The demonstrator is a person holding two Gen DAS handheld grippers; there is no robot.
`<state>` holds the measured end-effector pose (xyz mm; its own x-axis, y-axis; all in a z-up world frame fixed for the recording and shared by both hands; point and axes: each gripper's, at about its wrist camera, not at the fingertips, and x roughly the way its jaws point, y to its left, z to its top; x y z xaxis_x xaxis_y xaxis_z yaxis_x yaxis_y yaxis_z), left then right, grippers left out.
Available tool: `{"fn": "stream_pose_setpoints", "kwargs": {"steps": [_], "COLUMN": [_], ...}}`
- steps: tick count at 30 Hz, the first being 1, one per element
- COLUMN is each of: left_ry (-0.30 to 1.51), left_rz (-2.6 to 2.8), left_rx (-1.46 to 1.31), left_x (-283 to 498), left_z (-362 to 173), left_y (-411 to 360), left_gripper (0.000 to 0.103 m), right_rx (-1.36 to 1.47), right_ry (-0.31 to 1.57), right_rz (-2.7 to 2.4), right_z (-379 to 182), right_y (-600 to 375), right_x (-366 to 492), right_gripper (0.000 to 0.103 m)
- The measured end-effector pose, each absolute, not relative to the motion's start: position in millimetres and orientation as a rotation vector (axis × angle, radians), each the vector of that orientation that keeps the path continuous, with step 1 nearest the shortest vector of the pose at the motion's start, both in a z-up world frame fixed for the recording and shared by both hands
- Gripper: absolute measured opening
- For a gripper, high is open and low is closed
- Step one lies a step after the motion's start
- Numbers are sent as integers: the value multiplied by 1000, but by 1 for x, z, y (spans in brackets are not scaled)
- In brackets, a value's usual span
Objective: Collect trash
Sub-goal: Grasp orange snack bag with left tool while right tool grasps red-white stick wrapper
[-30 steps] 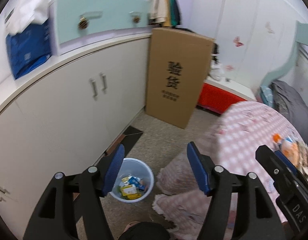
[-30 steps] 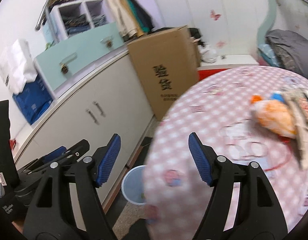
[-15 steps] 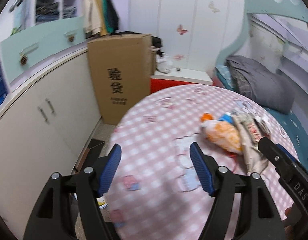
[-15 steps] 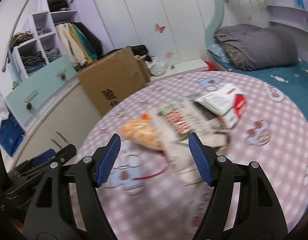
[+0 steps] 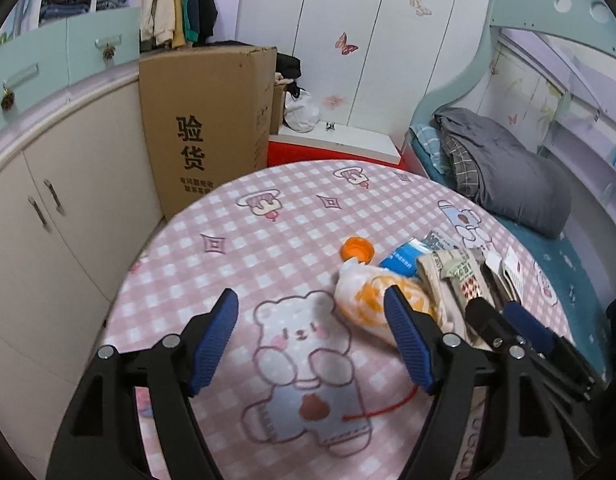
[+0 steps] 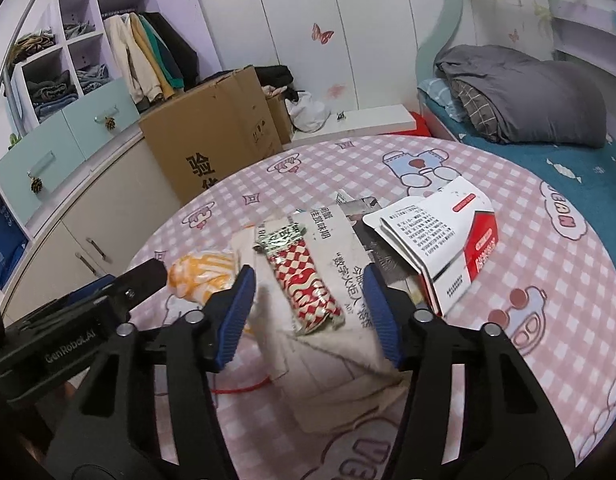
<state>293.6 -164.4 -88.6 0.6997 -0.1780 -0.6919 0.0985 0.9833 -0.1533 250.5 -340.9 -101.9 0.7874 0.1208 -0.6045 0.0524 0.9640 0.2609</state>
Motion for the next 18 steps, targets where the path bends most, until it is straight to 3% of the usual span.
{"fn": "stream_pose_setpoints", "kwargs": {"steps": [3,5,8,12,15,18], "left_ry": [783,780,807,825,805,785], "left_rz": [-176,-196,-245,-308,-320,-306], "left_rx": [-137,-134,-154,-177,-177,-202], "left_x": [300,305,315,320,317,312], "left_z": [-94,-97,-105,-111,-109,-104], "left_y": [-169,-175,-183,-190,-189,-176], "left_gripper": [74,74,72,41,27,20], "right_rx": [265,247,222,212,212,215], "right_ry": [683,686,686,680,672,653], "right_rz": [39,30,29,35,36,37], "right_z": [-107,-108,-108,-107,-106,-101], "right_y": [-343,-343,-342,-339,-338,-335], "right_x": [256,256,257,258,257,253], "right_gripper": [45,36,33,26,23,16]}}
